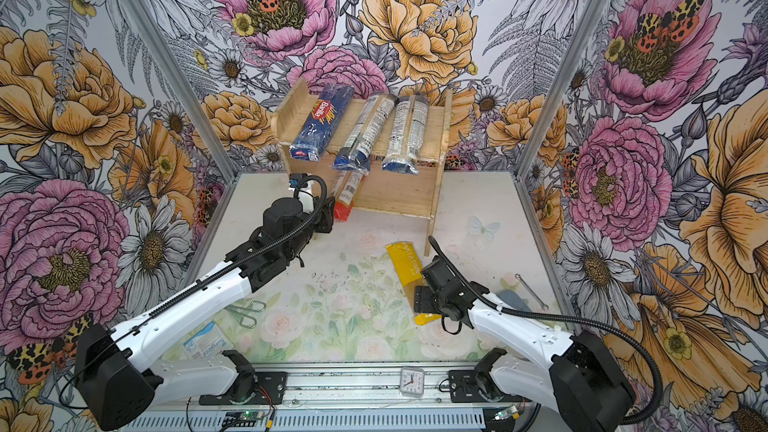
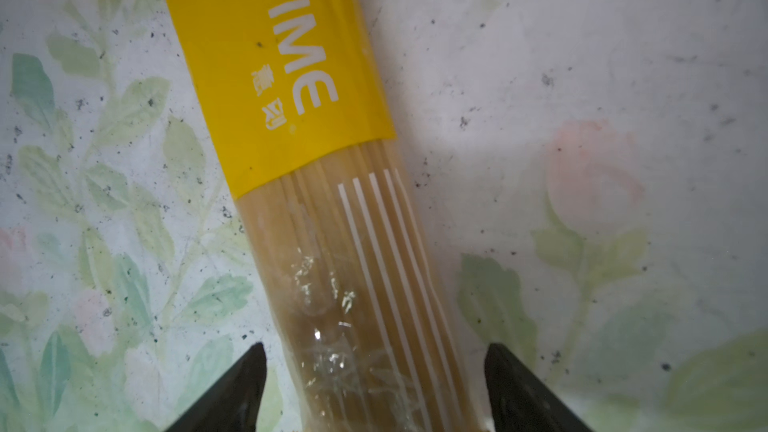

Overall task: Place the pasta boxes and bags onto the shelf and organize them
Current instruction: 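Open the left gripper and draw it back while the right lifts the PASTATIME bag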

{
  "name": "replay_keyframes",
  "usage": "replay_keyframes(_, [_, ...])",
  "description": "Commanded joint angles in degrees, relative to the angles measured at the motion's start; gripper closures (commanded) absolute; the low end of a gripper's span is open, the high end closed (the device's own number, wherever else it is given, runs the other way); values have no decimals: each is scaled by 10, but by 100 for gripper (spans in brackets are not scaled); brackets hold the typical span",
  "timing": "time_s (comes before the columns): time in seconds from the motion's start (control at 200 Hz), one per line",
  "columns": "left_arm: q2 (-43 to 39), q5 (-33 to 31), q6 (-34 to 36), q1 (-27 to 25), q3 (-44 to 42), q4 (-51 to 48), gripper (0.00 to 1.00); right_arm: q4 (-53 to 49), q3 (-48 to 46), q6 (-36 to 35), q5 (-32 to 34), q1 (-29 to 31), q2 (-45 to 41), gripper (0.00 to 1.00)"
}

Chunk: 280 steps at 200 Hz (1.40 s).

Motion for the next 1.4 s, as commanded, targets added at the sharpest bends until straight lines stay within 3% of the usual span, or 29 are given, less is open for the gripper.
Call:
replay_keyframes(0.0, [-21,-18,-17,-12,-19,-15,53,15,-1,-12,6,6,9,16])
replay_keyframes(0.776, [-111,-33,-93,-51,-123,-52,49,36,1,-20,37,55,82,17])
replay_keyframes(1.396, [-125,-36,-134,-75,-180,-57,46,49,12,-27,55,98,162,18])
